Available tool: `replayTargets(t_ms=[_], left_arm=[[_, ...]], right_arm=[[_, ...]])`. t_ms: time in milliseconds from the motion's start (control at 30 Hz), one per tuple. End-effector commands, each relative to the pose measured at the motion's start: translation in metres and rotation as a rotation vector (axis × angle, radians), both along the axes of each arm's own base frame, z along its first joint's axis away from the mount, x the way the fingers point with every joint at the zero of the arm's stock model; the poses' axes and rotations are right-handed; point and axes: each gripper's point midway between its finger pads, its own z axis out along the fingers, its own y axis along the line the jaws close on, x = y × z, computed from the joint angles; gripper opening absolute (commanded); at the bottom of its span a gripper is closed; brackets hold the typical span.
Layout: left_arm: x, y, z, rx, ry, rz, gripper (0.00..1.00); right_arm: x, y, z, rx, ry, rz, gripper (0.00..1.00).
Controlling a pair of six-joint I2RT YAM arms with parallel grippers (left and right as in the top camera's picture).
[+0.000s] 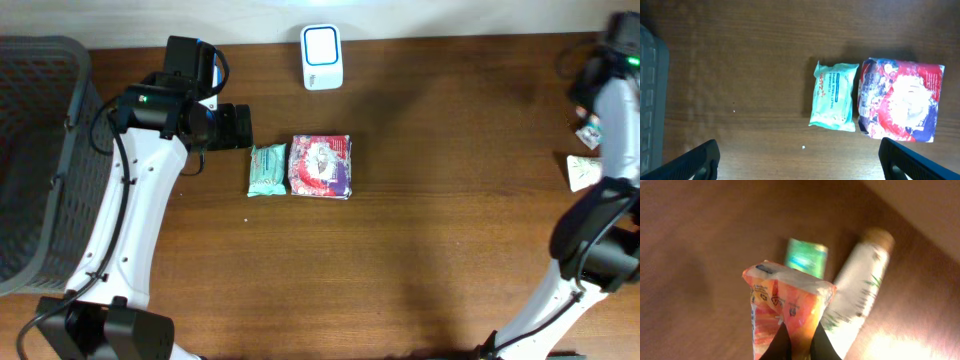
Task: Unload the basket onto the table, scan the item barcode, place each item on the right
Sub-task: 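Carry the orange pack to the far right and set it down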
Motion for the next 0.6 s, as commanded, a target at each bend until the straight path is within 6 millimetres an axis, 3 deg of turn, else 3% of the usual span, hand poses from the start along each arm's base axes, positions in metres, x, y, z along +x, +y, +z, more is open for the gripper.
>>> replayTargets(t_ms=[0, 200, 267, 367, 467, 500, 533, 567], left_arm=[[0.000, 0.001, 0.004, 0.016, -0.010, -0.016, 0.99], [0.000, 0.001, 0.004, 0.017, -0.010, -0.016, 0.99], [0.000, 0.001, 0.004, 0.017, -0.010, -0.016, 0.99], [0.000, 0.001, 0.004, 0.016, -0.010, -0.016, 0.99], [0.000, 0.001, 0.004, 0.017, -0.010, -0.016, 0.99], [0.000, 0.001, 0.004, 0.017, -0.010, -0.016, 0.99], [0.000, 0.001, 0.004, 0.017, -0.010, -0.016, 0.99], [0.000, 0.001, 0.004, 0.016, -0.010, -0.016, 0.99]], right_arm=[[-0.035, -0.033, -0.017, 0.123, -0.016, -0.122, 0.04], [-0.121, -0.099, -0.060, 0.170, 0.051, -0.331, 0.05], [-0.130, -0.104, -0.068, 0.176, 0.057, -0.350, 0.09], [-0.131, -0.104, -0.070, 0.179, 0.057, -0.350, 0.19], [-0.127, -0.098, -0.072, 0.213, 0.043, -0.333, 0.55], [-0.116, -0.089, -0.074, 0.277, 0.001, -0.295, 0.62], [-0.092, -0.069, -0.075, 0.400, -0.088, -0.201, 0.75], [-0.075, -0.053, -0.072, 0.474, -0.145, -0.104, 0.75]])
